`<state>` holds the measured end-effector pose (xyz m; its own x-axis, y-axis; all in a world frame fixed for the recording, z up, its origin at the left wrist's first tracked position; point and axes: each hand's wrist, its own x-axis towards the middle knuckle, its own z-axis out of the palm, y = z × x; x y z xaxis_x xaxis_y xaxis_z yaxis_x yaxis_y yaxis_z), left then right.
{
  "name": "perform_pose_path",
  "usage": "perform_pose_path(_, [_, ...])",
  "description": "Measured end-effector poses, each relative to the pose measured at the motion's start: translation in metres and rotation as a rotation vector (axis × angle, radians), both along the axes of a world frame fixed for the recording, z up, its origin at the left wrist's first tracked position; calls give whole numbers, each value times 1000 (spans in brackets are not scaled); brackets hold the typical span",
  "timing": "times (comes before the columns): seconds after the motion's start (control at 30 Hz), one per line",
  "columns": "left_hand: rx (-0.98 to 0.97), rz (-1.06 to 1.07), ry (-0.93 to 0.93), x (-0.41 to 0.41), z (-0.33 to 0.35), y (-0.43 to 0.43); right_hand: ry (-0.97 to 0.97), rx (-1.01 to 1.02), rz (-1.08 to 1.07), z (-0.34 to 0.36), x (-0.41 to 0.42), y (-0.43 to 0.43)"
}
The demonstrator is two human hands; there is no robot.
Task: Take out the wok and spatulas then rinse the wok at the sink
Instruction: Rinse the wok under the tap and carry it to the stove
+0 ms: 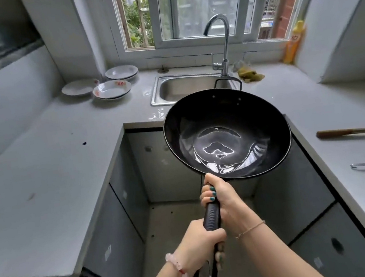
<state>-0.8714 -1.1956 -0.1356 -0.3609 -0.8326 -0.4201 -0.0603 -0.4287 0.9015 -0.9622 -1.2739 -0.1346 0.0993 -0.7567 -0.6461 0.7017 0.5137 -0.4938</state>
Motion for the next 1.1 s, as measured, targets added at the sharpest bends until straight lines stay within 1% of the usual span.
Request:
perform_pose_path(0.2, [48,28,33,-5,5,-118,14,46,20,1,-5,-121])
perform_pose_path(0.4, [-37,-3,-40,-5,15,-214,-9,41,48,7,-6,-216])
perform_pose_path(0.5, [-16,-10,-51,-3,14,-248,-31,39,62,7,-4,-250])
perform_pose_path(0.7, [154,51,66,-10,13,-309,-57,44,115,2,-9,-317])
perform_pose_path(1.1, [199,198,137,-60,9,-454,-28,35,278,1,-42,-475])
